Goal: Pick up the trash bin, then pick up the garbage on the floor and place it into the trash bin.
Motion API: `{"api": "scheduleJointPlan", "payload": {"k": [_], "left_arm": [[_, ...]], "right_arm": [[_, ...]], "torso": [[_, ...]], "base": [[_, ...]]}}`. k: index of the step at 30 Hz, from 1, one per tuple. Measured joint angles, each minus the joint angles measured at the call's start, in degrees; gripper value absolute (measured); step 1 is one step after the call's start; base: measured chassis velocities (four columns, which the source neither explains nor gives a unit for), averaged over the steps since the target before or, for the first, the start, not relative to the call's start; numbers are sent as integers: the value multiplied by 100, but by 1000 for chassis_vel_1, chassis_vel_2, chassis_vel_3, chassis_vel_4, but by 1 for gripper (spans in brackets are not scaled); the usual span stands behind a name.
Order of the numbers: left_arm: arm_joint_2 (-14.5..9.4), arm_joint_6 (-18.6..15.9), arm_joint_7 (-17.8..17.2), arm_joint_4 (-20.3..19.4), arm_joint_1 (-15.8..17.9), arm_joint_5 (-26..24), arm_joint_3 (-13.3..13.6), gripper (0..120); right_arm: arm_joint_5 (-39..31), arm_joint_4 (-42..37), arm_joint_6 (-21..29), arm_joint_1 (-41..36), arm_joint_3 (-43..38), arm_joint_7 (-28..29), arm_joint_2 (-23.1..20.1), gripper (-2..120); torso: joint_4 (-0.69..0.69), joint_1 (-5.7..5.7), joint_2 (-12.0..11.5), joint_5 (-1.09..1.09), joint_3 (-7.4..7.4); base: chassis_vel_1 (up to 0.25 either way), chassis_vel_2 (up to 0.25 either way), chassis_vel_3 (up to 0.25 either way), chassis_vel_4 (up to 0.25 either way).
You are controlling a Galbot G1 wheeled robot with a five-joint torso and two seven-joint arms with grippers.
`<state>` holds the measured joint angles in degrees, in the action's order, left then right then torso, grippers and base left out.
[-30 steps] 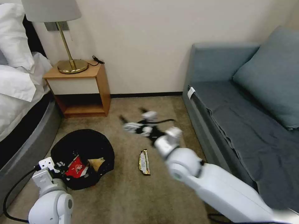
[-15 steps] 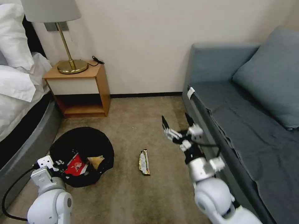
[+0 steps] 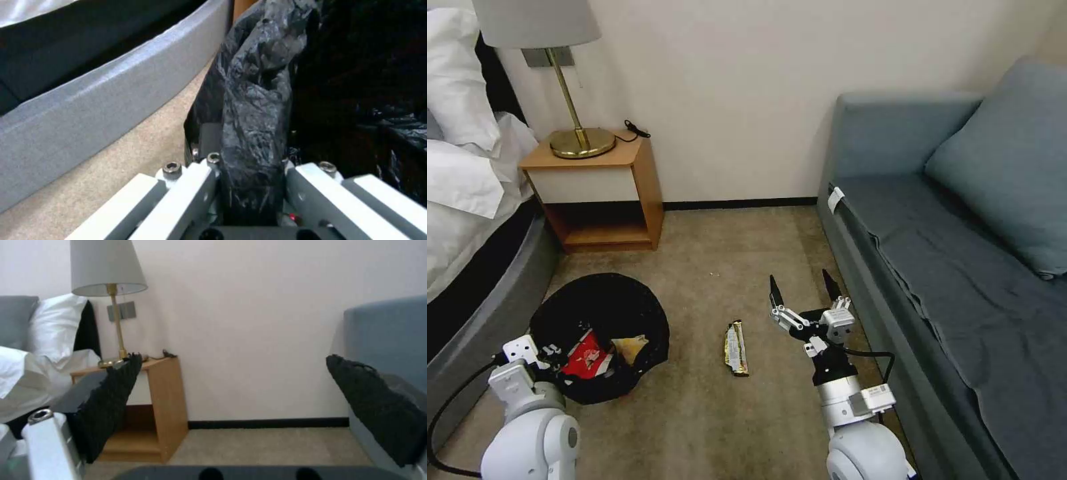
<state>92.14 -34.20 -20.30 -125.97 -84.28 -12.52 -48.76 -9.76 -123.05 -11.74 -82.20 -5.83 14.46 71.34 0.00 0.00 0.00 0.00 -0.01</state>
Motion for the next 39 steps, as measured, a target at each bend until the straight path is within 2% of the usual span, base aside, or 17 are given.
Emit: {"api": "scheduleJointPlan", "payload": {"k": [15,20,24,25,26,28,29,30,32,33,35,39], "left_arm": [[0,41,-1,-17,-24,-14,-2,3],[0,42,-1,-31,-23,-29,-19,3],[0,41,-3,-60,-21,-44,-26,3],[0,41,-3,-60,-21,-44,-26,3],[0,40,-4,-78,-22,-54,-25,3],[0,38,-5,-106,-26,-70,-27,3],[0,38,-5,-106,-26,-70,-27,3],[-1,37,-8,-117,-29,-80,-35,3],[0,35,-7,-157,-43,-101,-46,3],[0,35,-7,-157,-43,-101,-46,3],[0,36,-10,-182,-61,-120,-58,3],[0,44,-10,-182,-71,-127,-65,3]], "right_arm": [[-83,92,107,146,10,95,-95,100],[-387,202,314,507,105,208,-214,100],[-1430,780,913,1677,615,529,-533,100],[-1430,780,913,1677,615,529,-533,100],[-1742,1098,1156,2162,895,698,-605,100],[-2193,1611,1491,2879,1414,989,-627,100],[-2193,1611,1491,2879,1414,989,-627,100],[-2484,1876,1701,3268,1663,1130,-601,100],[-3280,2426,2139,4037,2163,1327,-493,100],[-3280,2426,2139,4037,2163,1327,-493,100],[-4361,2884,2774,4656,2740,1604,-400,100],[-4737,3045,3075,4840,2992,1732,-352,100]], "torso": [[0,1,0,1,1],[-1,0,0,1,1],[0,0,0,0,1],[0,0,0,0,1],[2,0,0,0,1],[2,1,0,1,2],[2,1,0,1,2],[-2,1,0,2,2],[1,1,0,-1,1],[1,1,0,-1,1],[1,1,0,0,2],[1,1,0,-1,1]], "base": [[-78,65,72,-70],[-10,13,5,-10],[0,0,0,0],[0,0,0,0],[0,0,0,0],[0,0,0,0],[0,0,0,0],[0,0,0,0],[0,0,0,0],[0,0,0,0],[0,0,0,0],[0,0,0,0]]}}
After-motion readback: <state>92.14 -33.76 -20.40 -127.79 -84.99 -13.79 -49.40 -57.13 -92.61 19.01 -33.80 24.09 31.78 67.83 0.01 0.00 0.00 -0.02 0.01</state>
